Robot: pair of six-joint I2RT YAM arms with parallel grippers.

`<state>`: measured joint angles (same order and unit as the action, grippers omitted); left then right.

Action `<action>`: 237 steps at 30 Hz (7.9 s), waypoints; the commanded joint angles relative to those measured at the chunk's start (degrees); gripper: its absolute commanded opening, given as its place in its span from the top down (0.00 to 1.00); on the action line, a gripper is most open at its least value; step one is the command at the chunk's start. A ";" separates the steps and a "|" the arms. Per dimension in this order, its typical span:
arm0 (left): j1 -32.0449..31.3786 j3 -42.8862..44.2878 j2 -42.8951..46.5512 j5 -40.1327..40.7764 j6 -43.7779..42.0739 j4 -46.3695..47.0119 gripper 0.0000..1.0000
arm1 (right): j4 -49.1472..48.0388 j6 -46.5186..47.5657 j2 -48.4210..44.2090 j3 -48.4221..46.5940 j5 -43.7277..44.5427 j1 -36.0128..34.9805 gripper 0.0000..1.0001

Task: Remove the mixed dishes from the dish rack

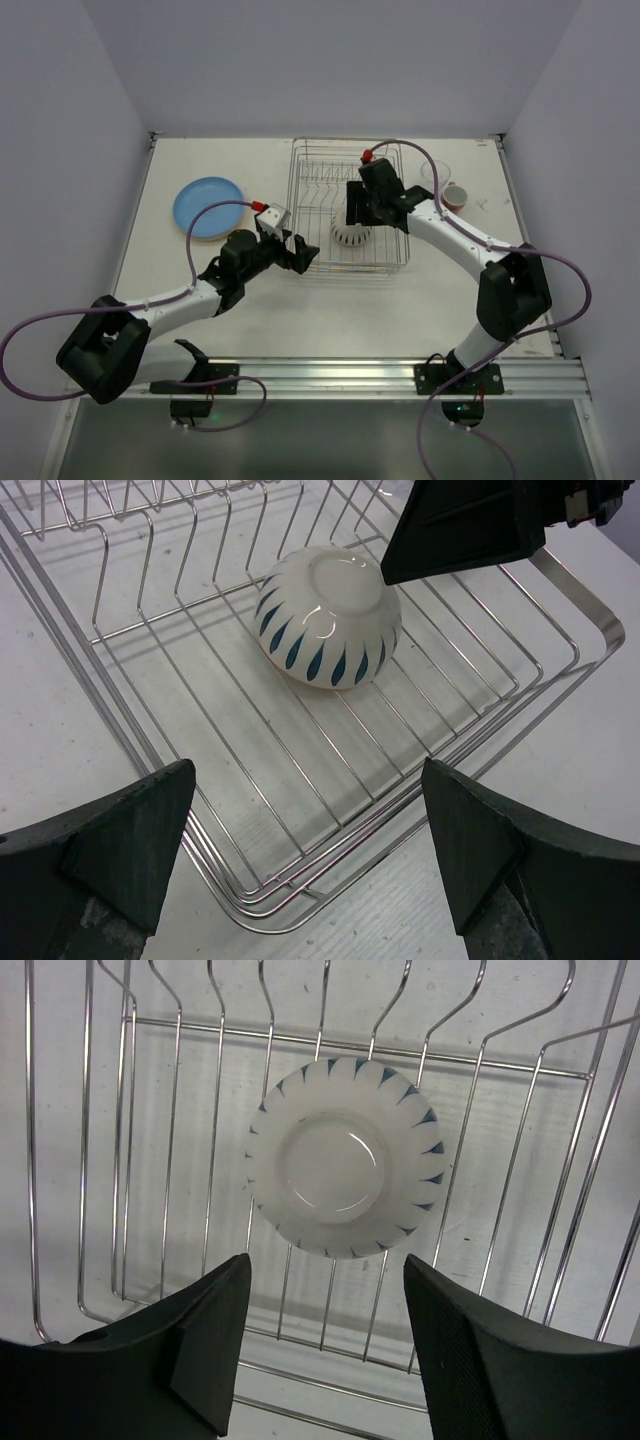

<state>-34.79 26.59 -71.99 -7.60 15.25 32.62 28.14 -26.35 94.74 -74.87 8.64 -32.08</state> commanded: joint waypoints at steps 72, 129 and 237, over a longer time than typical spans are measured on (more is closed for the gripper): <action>2.62 25.79 -33.39 -3.74 40.57 10.45 0.00 | -30.68 -28.23 -1.32 22.13 -18.93 12.12 0.14; -0.90 30.72 -34.81 3.11 30.90 -1.42 0.00 | -39.03 -21.29 -0.34 22.31 -20.78 11.42 0.22; -4.24 27.99 -34.10 -5.06 43.02 9.21 0.00 | -35.26 -23.31 -4.21 19.41 -36.15 11.42 0.94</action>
<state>-36.16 54.50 -109.08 -3.64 54.06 38.09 3.33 -48.34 94.28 -54.65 -20.78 -18.48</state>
